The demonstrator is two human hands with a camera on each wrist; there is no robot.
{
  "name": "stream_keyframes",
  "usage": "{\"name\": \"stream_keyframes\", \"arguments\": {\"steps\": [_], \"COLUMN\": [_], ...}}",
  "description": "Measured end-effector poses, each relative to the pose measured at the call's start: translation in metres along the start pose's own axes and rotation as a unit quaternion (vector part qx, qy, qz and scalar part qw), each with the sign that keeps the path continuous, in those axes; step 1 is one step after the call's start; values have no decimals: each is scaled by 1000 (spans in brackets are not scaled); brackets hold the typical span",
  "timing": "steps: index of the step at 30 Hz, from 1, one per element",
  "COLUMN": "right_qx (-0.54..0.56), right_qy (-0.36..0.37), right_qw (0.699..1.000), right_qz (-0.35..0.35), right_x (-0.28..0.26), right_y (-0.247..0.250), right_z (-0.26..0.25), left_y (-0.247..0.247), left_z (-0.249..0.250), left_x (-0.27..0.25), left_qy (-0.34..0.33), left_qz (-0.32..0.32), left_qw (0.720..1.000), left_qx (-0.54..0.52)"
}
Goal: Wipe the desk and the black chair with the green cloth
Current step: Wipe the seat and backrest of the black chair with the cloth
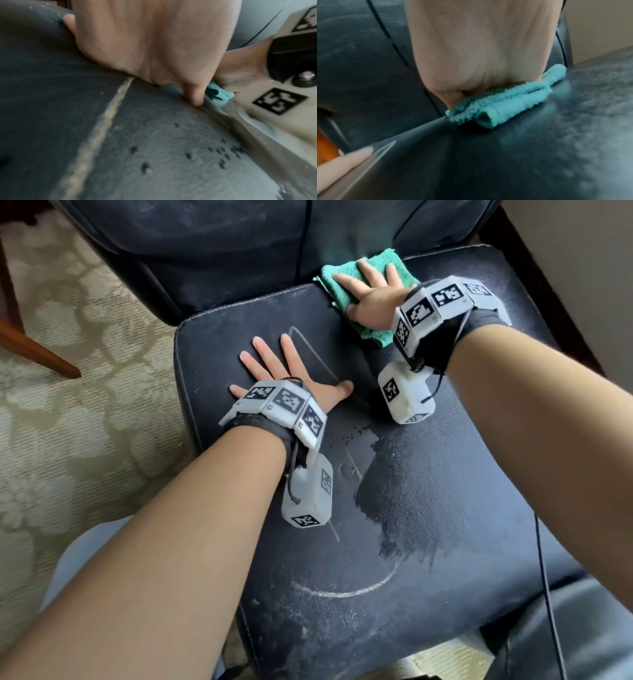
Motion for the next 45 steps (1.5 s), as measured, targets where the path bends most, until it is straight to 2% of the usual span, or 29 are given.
{"name": "stream_keyframes", "arguments": {"steps": [4,9,14,16,20,22,26,31,34,45], "right_qx": [-24,0,-4,-5,-24,-13,29,8,-10,6], "right_qy": [32,58,74,72,76,74,53,37,36,20], "right_qw": [999,998,997,997,996,996,995,997,997,1000], "right_qz": [-6,-10,-36,-39,-45,-57,-78,-74,-73,1], "right_x": [-20,-69,-115,-127,-140,-139,-133,-117,-96,-16], "right_y": [-5,-35,-59,-68,-74,-72,-68,-62,-51,-4], "right_z": [6,15,16,15,10,9,7,-3,-12,-68], "left_y": [1,13,32,42,52,48,38,43,40,27], "left_z": [-1,1,-15,-27,-66,-83,-95,-91,-90,-92], "left_x": [0,-7,-17,-15,-18,-23,-24,-22,-23,-20], "left_qy": [0,2,-32,-47,-24,-12,-28,-14,-24,-49], "left_qz": [-7,-46,-69,-57,-8,-13,-6,-48,-35,37], "left_qw": [1000,999,997,996,998,998,998,999,999,998], "left_qx": [2,9,-28,-43,-54,-67,-49,-12,-8,0]}}
Point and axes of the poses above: each hand's wrist, its own x-axis towards the middle knuckle, its own y-axis out of the back of the hand, z = x × y, the point moved 3 cm from there along x, towards the middle knuckle, and after that the axes turned 11 degrees about -x, right-handed, at the moved point
